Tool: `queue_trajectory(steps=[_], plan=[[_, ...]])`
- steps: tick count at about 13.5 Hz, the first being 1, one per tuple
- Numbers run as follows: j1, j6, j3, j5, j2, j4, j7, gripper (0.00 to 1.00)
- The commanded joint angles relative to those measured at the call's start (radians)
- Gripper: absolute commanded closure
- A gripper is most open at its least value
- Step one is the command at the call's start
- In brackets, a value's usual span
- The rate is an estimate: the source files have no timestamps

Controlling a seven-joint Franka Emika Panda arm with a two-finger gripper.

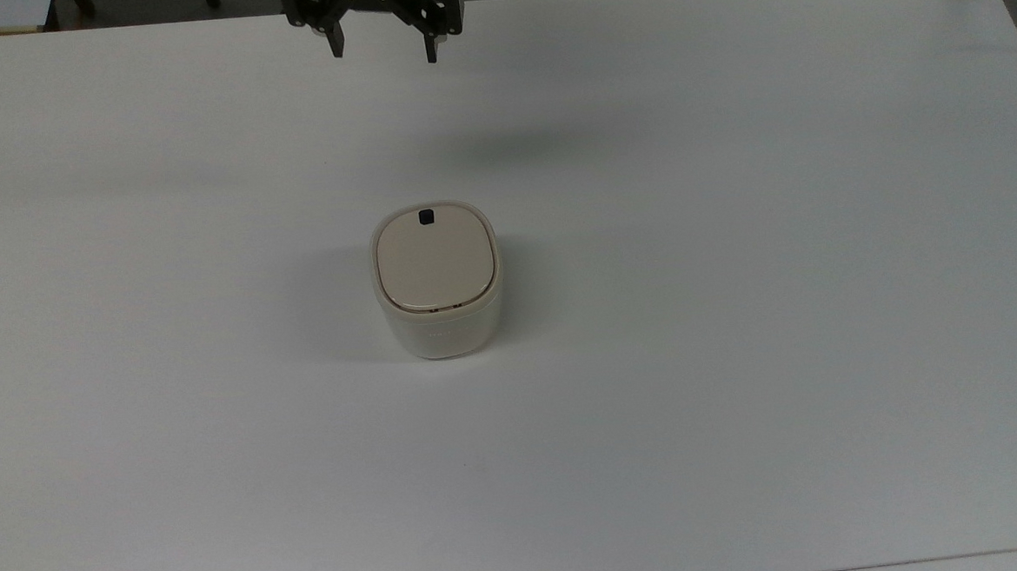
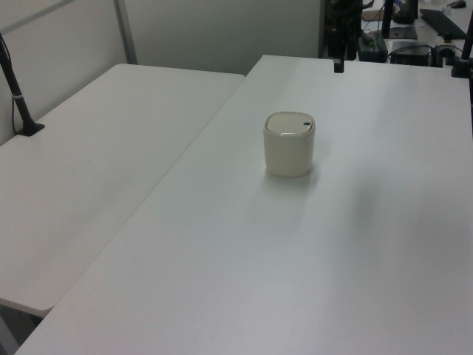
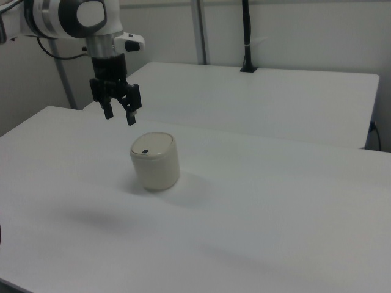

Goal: Open the trash bin

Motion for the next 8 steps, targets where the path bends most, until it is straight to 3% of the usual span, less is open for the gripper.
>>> queue_trajectory(steps=[1,8], plan=[[-0.003,0.0,0.004,-0.007,0.021,-0.011,-0.176,1.0],[-0.002,0.204,0.004,-0.008,0.165,-0.008,-0.2,1.0]])
